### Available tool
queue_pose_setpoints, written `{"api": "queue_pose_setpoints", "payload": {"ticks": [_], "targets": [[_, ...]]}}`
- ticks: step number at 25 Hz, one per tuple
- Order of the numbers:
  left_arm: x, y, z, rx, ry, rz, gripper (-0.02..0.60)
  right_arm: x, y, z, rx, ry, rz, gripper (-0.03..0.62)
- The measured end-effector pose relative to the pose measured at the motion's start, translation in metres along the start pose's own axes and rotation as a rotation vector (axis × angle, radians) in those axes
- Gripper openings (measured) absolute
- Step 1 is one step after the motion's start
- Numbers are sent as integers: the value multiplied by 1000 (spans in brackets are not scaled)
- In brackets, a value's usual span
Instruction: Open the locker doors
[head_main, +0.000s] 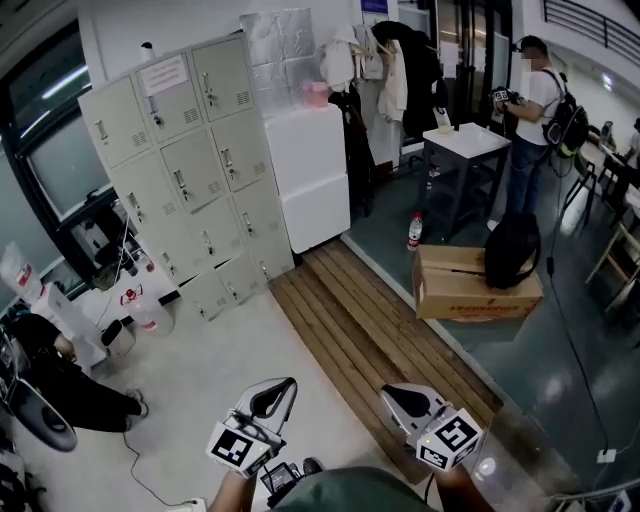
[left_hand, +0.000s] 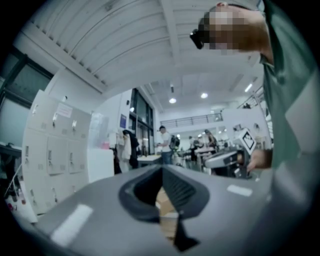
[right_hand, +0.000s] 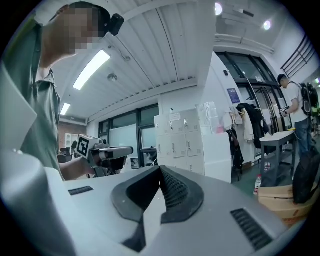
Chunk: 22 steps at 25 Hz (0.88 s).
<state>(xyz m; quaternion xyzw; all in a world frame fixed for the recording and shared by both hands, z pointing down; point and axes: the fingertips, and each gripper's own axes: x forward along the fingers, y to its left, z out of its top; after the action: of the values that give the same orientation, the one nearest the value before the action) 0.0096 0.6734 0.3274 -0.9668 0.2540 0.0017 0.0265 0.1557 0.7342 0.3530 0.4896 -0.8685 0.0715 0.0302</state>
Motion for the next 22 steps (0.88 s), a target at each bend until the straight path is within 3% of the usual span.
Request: {"api": "queue_pose_setpoints", "payload": {"ticks": [10, 22], "targets": [[-26, 103, -17, -20, -24, -38, 3, 110, 24, 10, -12, -9, -39, 5], [-44, 178, -32, -53, -28, 70, 3, 199, 20, 11, -22, 28, 46, 5]]}}
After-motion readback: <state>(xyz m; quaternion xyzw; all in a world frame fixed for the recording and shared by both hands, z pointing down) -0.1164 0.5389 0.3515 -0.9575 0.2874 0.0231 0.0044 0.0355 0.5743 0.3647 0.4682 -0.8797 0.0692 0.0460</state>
